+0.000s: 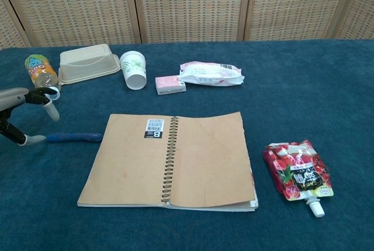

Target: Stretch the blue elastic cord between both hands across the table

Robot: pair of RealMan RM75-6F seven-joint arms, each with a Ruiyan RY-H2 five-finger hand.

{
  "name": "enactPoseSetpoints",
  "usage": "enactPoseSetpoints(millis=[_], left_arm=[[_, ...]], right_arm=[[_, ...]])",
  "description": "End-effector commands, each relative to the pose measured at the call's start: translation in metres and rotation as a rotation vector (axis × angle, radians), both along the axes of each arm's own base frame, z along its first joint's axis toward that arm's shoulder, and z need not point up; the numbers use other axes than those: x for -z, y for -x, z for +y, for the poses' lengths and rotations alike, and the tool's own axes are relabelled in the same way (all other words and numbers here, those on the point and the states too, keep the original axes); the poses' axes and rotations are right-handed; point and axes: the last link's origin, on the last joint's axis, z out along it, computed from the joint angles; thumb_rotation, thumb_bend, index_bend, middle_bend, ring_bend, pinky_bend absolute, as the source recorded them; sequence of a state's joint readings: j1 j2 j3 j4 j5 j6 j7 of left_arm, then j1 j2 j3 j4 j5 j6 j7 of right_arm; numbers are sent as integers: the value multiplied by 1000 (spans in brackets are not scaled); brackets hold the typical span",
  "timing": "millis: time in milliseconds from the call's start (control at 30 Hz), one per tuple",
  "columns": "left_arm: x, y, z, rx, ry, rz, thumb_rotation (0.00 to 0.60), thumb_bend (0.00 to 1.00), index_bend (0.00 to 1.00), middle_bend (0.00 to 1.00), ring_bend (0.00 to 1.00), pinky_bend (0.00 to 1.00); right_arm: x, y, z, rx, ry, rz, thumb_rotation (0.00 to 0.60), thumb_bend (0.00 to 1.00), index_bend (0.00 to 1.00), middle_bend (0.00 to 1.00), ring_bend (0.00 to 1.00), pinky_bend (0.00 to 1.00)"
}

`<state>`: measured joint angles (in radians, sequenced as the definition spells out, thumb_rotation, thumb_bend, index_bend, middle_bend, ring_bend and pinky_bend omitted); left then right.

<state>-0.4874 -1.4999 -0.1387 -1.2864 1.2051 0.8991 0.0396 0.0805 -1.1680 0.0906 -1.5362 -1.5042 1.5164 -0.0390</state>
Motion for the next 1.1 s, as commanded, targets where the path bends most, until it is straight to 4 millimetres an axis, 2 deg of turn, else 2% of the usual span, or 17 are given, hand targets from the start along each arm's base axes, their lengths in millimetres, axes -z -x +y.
enactPoseSetpoints(millis=[33,567,700,967,1100], left_arm=[[7,-2,1,-1,8,2,600,339,387,0,0,0],[18,-1,6,-22,16,22,600,342,462,0,0,0],[22,-3,6,-15,16,19,600,373,465,0,0,0],[24,-5,8,-11,7,23,600,373,475,0,0,0],[25,-7,7,-13,9,12,600,377,511,0,0,0]], right_arm=[[-1,0,0,1,1,-3,600,0,2,0,0,0],[-4,3,-2,10,-2,-15,600,0,2,0,0,0],[-4,3,-2,9,-4,-16,600,0,2,0,0,0],[-4,4,-3,14,-4,-18,600,0,2,0,0,0],[-4,4,-3,15,-6,-20,600,0,2,0,0,0]])
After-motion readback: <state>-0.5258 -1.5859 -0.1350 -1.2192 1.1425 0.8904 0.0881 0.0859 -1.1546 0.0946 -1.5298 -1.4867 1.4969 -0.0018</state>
